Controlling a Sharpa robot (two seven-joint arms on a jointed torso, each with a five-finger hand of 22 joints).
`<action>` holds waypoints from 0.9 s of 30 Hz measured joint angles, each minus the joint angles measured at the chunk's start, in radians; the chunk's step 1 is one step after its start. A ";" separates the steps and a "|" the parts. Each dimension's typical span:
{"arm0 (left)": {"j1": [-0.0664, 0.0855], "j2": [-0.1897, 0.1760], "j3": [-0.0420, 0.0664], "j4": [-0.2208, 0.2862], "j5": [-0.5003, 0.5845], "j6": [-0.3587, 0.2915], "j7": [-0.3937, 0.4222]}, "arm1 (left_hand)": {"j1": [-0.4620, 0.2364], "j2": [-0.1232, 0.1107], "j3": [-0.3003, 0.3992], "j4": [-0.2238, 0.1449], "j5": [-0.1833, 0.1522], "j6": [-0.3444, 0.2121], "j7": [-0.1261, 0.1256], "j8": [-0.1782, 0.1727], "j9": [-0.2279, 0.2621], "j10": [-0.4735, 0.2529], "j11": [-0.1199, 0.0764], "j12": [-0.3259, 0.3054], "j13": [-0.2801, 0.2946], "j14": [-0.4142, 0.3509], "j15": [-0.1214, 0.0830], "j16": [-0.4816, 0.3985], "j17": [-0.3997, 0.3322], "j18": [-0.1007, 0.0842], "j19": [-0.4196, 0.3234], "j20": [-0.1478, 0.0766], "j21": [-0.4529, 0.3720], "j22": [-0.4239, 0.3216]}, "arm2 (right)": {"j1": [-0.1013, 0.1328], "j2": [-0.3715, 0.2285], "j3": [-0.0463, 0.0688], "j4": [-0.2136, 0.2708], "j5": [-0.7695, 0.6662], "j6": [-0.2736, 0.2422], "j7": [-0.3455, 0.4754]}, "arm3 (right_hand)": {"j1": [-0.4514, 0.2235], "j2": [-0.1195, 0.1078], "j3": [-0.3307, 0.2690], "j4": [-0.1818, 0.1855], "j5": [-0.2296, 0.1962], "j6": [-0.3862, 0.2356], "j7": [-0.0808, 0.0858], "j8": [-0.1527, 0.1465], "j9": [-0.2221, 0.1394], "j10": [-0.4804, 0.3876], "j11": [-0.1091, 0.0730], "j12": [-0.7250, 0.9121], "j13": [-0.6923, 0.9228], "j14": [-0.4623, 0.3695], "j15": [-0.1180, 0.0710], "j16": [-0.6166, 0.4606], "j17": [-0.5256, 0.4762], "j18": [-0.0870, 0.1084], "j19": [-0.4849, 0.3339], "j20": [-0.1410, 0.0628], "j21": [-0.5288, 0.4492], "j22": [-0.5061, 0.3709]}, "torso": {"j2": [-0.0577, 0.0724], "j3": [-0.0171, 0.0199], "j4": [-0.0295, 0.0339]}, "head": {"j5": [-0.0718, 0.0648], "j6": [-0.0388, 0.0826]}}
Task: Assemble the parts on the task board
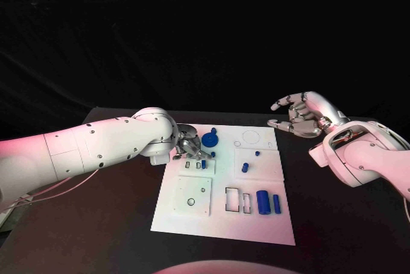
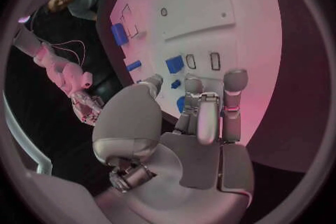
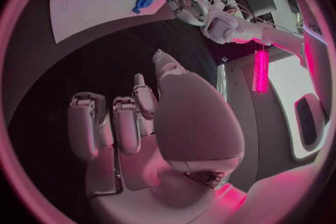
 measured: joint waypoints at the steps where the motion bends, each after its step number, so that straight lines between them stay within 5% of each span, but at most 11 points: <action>1: 0.000 0.001 0.000 0.000 0.000 0.004 -0.001 | 0.000 0.000 -0.001 -0.001 0.000 0.003 -0.003 0.000 -0.001 0.002 0.001 0.002 0.002 0.000 0.000 0.000 0.000 0.000 0.001 -0.002 0.000 0.004 | 0.000 0.001 0.000 -0.001 0.000 0.000 0.000 | 0.000 0.000 0.000 0.000 0.000 0.000 0.000 0.000 0.000 0.000 0.000 0.000 0.000 0.000 0.000 0.000 0.000 0.000 0.000 0.000 0.000 0.000 | 0.000 -0.0002 0.0000 | 0.000 0.000; 9: 0.000 0.007 0.000 0.001 -0.002 0.028 -0.007 | 0.006 0.006 -0.004 0.002 0.000 0.018 -0.003 -0.006 -0.005 0.013 -0.004 0.011 0.019 0.000 0.000 0.000 0.000 0.000 0.008 -0.002 0.013 0.027 | -0.002 0.005 -0.001 -0.006 0.001 0.005 -0.003 | 0.000 0.000 0.000 0.000 0.000 0.000 0.000 0.000 0.000 0.000 0.000 0.000 0.000 0.000 0.000 0.000 0.000 0.000 0.000 0.000 -0.004 0.000 | 0.001 -0.0008 0.0003 | -0.001 -0.004; 27: 0.000 0.021 -0.001 -0.001 -0.002 0.049 -0.011 | 0.078 0.058 0.035 -0.002 0.000 0.038 -0.008 -0.029 -0.022 0.030 -0.006 0.026 0.033 0.000 0.000 0.005 0.000 0.000 0.019 -0.005 0.035 0.053 | -0.012 0.017 -0.001 -0.015 0.002 0.025 -0.021 | -0.004 0.004 0.000 0.000 0.000 0.000 0.000 0.000 -0.001 0.000 0.000 -0.004 -0.002 0.000 0.000 0.000 0.000 0.000 0.000 0.000 -0.008 0.000 | 0.002 -0.0011 0.0007 | -0.007 -0.005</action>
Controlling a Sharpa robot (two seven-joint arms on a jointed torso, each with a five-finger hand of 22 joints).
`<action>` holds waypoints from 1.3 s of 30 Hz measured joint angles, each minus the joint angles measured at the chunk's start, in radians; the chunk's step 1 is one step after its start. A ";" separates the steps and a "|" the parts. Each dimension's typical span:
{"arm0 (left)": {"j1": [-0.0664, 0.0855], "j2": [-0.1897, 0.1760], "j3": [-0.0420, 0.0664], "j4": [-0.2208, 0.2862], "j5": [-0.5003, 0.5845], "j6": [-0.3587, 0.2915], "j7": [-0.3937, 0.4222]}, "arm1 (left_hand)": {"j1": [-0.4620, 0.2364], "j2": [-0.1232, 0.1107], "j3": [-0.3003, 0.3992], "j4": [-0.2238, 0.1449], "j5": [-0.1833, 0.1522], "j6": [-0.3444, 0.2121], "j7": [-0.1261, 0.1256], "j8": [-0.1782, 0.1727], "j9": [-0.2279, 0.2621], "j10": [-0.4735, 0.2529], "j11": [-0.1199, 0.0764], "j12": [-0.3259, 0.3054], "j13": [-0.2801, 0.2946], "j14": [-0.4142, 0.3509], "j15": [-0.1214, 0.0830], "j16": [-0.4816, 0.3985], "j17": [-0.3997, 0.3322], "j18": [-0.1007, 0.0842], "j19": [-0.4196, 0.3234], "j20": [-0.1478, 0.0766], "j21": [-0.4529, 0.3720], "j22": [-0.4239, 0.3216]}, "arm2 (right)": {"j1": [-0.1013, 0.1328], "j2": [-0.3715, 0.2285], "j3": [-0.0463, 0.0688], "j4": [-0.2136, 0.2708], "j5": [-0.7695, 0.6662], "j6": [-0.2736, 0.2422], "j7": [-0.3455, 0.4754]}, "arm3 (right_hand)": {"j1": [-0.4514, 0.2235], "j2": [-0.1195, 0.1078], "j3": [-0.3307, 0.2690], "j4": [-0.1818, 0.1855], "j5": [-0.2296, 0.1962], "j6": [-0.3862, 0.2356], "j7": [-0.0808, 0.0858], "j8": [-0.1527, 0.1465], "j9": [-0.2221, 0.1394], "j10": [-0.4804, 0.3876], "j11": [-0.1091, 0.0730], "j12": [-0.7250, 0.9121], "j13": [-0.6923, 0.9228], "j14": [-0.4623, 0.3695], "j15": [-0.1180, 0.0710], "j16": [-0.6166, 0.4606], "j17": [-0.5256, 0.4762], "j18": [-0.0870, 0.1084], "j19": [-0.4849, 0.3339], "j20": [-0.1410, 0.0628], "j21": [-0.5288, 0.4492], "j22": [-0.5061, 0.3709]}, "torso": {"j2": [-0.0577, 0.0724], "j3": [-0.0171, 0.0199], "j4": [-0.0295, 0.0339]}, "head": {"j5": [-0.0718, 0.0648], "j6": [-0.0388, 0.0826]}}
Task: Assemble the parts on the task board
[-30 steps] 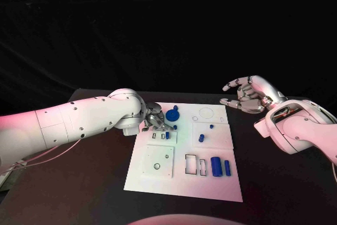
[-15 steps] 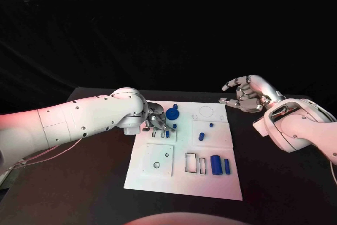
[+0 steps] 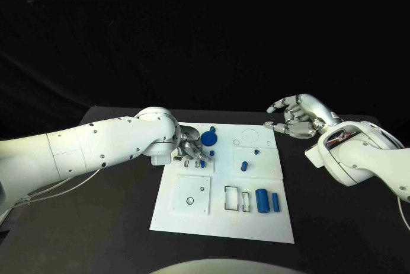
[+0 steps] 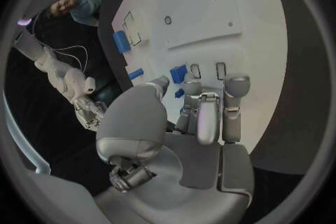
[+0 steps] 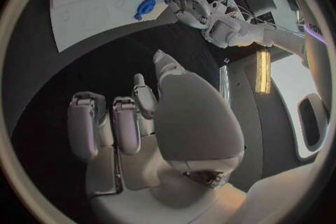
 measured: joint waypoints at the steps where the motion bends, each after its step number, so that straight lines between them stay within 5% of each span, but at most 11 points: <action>1: 0.000 0.000 0.000 0.000 0.000 0.000 0.000 | 0.013 0.002 0.011 0.000 0.000 0.001 -0.001 0.000 -0.001 0.002 -0.002 0.000 0.000 0.000 0.000 0.000 0.000 0.000 0.000 0.000 0.005 0.003 | 0.000 0.000 0.000 0.000 0.000 0.001 -0.001 | 0.000 0.000 0.000 0.000 0.000 0.000 0.000 0.000 0.000 0.000 0.000 0.000 0.000 0.000 0.000 0.000 0.000 0.000 0.000 0.000 0.000 0.000 | 0.000 0.0000 0.0000 | 0.000 0.000; 13: 0.000 0.000 0.000 0.001 0.001 0.008 -0.001 | 0.062 -0.006 0.090 -0.001 0.000 0.015 -0.008 -0.004 0.004 0.007 -0.007 0.007 0.007 0.000 0.000 0.000 0.000 0.000 0.000 0.000 0.011 0.008 | -0.002 0.001 0.000 -0.002 0.000 0.015 -0.012 | 0.000 0.000 0.000 0.000 0.000 0.000 0.000 0.000 -0.001 0.000 0.000 0.000 0.000 0.000 0.000 -0.004 0.000 0.000 0.000 0.000 -0.005 0.000 | 0.000 0.0007 -0.0013 | -0.001 -0.002; 22: 0.000 0.000 0.000 -0.004 0.015 0.013 -0.001 | 0.093 -0.026 0.173 -0.002 -0.001 0.028 -0.021 0.036 0.042 0.018 -0.018 0.011 0.012 0.002 -0.006 0.000 0.000 0.000 0.004 -0.004 0.015 0.013 | -0.003 0.001 0.000 -0.004 0.000 0.016 -0.016 | -0.005 0.005 0.000 0.000 0.000 0.000 0.000 0.000 -0.001 0.000 0.000 0.000 0.000 0.000 0.000 -0.004 0.000 0.000 0.000 0.000 -0.005 0.000 | 0.001 0.0009 -0.0004 | -0.004 -0.003; 28: 0.000 -0.002 0.001 -0.003 0.047 0.012 -0.002 | 0.118 -0.061 0.300 -0.008 -0.005 0.026 -0.033 0.082 0.105 0.041 -0.034 0.024 0.029 0.002 -0.020 0.000 0.000 0.000 0.009 -0.016 0.026 0.025 | -0.003 0.001 0.000 -0.008 0.000 0.016 -0.018 | -0.005 0.005 0.000 0.000 0.000 0.000 0.000 0.000 -0.002 0.000 0.000 0.000 0.000 0.000 0.000 -0.004 0.000 0.000 0.000 0.000 -0.011 0.000 | 0.001 0.0003 0.0000 | -0.005 -0.003; 36: 0.000 -0.022 0.005 0.013 0.097 -0.011 0.000 | 0.138 -0.081 0.368 0.029 -0.010 0.013 -0.035 0.104 0.109 0.071 -0.039 0.045 0.054 0.002 -0.027 0.008 0.000 0.000 0.020 -0.027 0.043 0.056 | -0.005 0.002 0.000 -0.010 0.000 0.016 -0.020 | -0.005 0.005 0.000 0.000 0.000 0.000 0.000 0.000 -0.002 0.000 0.000 0.000 0.000 0.000 0.000 -0.004 0.000 0.000 0.000 0.000 -0.011 0.000 | 0.001 0.0002 0.0005 | -0.005 -0.001; 39: 0.000 -0.034 0.006 0.023 0.110 -0.028 0.000 | 0.139 -0.081 0.380 0.030 -0.012 0.013 -0.035 0.108 0.109 0.079 -0.042 0.050 0.060 0.002 -0.027 0.010 0.000 -0.016 0.027 -0.027 0.047 0.063 | -0.005 0.002 0.000 -0.011 0.000 0.016 -0.020 | -0.005 0.005 0.000 0.000 0.000 0.000 0.000 0.000 -0.002 0.000 0.000 0.000 0.000 0.000 0.000 -0.004 0.000 0.000 0.000 0.000 -0.011 0.000 | 0.001 0.0002 0.0007 | -0.005 -0.001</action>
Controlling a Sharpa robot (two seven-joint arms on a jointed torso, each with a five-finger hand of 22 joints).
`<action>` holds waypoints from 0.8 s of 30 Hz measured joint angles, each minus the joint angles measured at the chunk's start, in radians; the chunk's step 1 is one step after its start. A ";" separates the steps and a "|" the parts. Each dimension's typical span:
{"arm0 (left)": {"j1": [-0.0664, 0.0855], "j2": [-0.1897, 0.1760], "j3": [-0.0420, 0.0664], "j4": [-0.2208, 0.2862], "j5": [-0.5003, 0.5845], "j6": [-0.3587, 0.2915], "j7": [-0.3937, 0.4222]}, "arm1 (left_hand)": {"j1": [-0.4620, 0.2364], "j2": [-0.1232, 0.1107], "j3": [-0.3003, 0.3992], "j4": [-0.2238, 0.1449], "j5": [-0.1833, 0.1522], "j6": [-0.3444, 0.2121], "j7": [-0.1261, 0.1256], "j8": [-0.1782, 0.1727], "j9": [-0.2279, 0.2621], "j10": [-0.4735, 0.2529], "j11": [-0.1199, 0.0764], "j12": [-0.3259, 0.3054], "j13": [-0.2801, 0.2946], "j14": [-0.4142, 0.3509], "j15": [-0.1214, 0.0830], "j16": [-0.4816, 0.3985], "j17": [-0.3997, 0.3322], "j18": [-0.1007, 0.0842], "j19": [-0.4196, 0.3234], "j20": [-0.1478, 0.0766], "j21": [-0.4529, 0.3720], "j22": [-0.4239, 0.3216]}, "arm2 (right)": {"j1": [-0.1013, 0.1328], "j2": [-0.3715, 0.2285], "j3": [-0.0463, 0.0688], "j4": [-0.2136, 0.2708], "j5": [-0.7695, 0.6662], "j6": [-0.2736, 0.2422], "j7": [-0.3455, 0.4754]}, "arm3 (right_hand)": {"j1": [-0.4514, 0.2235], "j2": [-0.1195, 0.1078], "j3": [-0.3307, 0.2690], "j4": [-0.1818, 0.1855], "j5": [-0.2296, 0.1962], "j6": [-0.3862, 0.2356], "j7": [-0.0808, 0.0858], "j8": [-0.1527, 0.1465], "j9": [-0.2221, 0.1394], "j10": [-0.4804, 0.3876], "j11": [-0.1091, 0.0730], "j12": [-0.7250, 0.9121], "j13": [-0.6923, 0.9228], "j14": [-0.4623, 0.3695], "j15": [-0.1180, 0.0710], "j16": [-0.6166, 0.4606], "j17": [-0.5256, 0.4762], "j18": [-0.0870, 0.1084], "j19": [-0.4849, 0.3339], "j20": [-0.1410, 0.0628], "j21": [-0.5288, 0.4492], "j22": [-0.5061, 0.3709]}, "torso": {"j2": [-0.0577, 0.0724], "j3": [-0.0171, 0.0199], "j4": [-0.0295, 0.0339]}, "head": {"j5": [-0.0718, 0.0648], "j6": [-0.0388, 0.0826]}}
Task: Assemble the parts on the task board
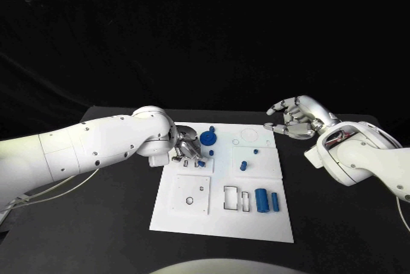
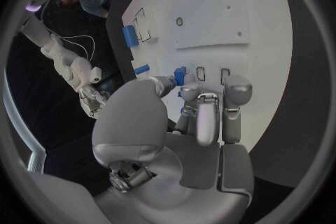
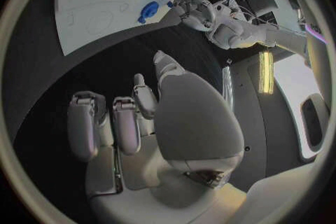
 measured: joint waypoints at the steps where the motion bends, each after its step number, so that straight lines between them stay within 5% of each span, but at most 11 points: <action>1: 0.000 -0.003 0.000 0.003 0.003 -0.005 0.000 | 0.000 0.000 0.000 0.000 0.000 0.000 0.000 0.000 0.000 0.001 0.001 0.000 0.001 0.000 0.000 0.000 0.000 0.000 0.000 0.000 0.000 0.001 | 0.000 0.000 0.000 0.000 0.000 0.000 0.000 | 0.000 0.000 0.000 0.000 0.000 0.000 0.000 0.000 0.000 0.000 0.000 0.000 0.000 0.000 0.000 0.000 0.000 0.000 0.000 0.000 0.000 0.000 | 0.000 0.0000 0.0000 | 0.000 0.000; 12: -0.004 -0.050 0.001 0.063 0.008 -0.078 0.004 | -0.007 -0.026 0.024 0.002 0.005 0.001 0.000 0.001 0.006 0.016 -0.007 0.004 0.009 -0.004 -0.003 0.010 0.000 0.000 0.014 -0.004 0.013 0.022 | -0.003 -0.002 0.000 0.000 0.000 0.000 -0.001 | 0.000 0.000 0.000 0.000 0.000 0.000 0.000 0.000 0.000 0.000 0.000 0.000 0.000 0.000 0.000 0.000 0.000 0.000 -0.004 0.004 0.000 0.000 | 0.001 0.0012 0.0002 | 0.002 -0.003; 18: -0.019 -0.073 0.000 0.104 -0.038 -0.131 0.008 | -0.010 -0.035 0.050 0.000 0.005 0.001 -0.001 0.001 0.007 0.031 -0.008 0.009 0.017 0.000 -0.007 0.015 0.000 0.000 0.027 -0.006 0.026 0.046 | -0.004 -0.007 0.000 0.001 0.000 0.000 -0.001 | 0.000 0.000 0.000 0.000 0.000 0.000 0.000 0.000 0.000 0.000 0.000 0.000 0.000 0.000 0.000 0.000 0.000 0.000 -0.004 0.004 0.000 0.001 | 0.001 0.0012 0.0012 | 0.003 -0.007; 20: -0.024 -0.077 0.000 0.114 -0.055 -0.147 0.009 | -0.018 -0.043 0.073 -0.007 0.006 0.001 -0.001 0.001 0.064 0.034 -0.009 0.012 0.020 0.000 -0.007 0.015 0.000 0.000 0.036 -0.007 0.031 0.055 | -0.004 -0.009 0.000 0.001 0.000 0.000 -0.001 | 0.000 0.000 0.000 0.000 0.000 0.000 0.000 0.000 0.000 0.000 0.000 0.000 0.000 0.000 0.000 0.000 0.000 0.000 -0.004 0.004 0.000 0.001 | 0.000 0.0007 0.0018 | 0.003 -0.007; 24: -0.034 -0.080 0.000 0.126 -0.092 -0.176 0.010 | -0.024 -0.049 0.076 -0.007 0.005 0.001 -0.001 0.001 0.064 0.040 -0.010 0.012 0.024 0.000 -0.007 0.015 0.000 0.000 0.039 -0.011 0.035 0.063 | -0.004 -0.009 0.000 0.001 0.000 0.000 -0.001 | 0.000 0.000 0.000 0.000 0.000 0.000 0.000 0.000 0.000 0.000 0.000 0.000 0.000 0.000 0.000 0.000 0.000 0.000 -0.004 0.004 0.000 0.001 | 0.000 0.0001 0.0013 | 0.006 -0.009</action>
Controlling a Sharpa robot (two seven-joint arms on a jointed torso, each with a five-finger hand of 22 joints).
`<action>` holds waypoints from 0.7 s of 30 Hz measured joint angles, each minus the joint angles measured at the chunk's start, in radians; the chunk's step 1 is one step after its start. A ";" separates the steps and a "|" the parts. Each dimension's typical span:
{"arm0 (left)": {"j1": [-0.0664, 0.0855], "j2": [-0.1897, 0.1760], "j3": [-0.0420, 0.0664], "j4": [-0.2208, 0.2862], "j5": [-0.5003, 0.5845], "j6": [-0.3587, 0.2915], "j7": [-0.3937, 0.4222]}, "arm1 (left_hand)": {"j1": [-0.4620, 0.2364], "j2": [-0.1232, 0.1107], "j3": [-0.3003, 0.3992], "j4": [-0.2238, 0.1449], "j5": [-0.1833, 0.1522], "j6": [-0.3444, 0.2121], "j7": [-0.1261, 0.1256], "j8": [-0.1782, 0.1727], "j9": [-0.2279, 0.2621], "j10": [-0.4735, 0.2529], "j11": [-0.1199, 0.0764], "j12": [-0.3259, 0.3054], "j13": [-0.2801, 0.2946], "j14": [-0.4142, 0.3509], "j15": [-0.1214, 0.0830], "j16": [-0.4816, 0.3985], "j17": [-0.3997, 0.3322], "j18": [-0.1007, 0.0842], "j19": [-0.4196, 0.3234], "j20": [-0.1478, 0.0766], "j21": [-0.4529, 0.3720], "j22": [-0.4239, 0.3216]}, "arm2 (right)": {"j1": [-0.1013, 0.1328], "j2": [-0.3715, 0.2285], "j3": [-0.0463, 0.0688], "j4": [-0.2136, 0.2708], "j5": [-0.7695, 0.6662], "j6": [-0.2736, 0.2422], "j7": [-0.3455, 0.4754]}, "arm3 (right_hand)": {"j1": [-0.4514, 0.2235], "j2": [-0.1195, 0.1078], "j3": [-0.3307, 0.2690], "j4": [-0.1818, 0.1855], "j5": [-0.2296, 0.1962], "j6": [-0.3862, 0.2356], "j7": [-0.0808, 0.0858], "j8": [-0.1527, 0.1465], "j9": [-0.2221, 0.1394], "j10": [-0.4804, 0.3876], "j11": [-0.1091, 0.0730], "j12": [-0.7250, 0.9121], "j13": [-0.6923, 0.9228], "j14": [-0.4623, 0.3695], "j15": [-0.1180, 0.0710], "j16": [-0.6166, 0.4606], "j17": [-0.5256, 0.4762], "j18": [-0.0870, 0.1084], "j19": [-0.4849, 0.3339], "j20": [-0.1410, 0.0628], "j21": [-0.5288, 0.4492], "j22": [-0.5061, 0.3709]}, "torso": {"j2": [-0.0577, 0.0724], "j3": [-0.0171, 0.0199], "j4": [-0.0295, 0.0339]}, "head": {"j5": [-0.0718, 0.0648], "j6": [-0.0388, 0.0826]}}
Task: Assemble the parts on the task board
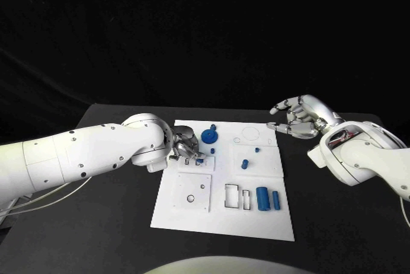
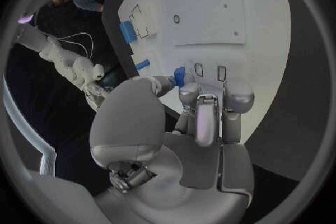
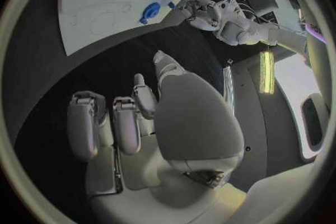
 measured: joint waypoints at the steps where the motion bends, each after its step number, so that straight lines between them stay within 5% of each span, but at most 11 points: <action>1: -0.002 0.000 0.000 0.002 -0.011 -0.007 0.000 | 0.000 0.000 0.003 0.003 0.000 0.000 0.000 0.000 0.000 0.000 0.000 0.000 0.001 0.000 0.000 0.000 0.000 0.000 0.000 0.000 0.000 0.002 | 0.000 0.000 0.000 0.000 0.000 0.000 0.000 | 0.000 0.000 0.000 0.000 0.000 0.000 0.000 0.000 0.000 0.000 0.000 0.000 0.000 0.000 0.000 0.000 0.000 0.000 0.000 0.000 0.000 0.000 | 0.000 -0.0001 -0.0001 | 0.001 0.000; 21: -0.030 0.005 -0.002 -0.006 -0.123 -0.034 -0.002 | -0.013 -0.013 0.025 0.000 -0.002 0.005 -0.002 -0.002 0.036 0.016 -0.002 0.004 0.010 0.000 -0.007 0.000 0.000 0.000 0.007 0.000 0.006 0.011 | -0.003 0.000 0.000 0.002 0.000 0.000 0.001 | -0.003 0.003 0.000 0.000 0.000 0.000 0.000 0.000 -0.002 0.000 0.000 0.000 -0.001 0.000 0.000 0.000 0.000 0.000 0.000 0.000 0.000 0.000 | 0.002 -0.0001 -0.0027 | 0.001 -0.007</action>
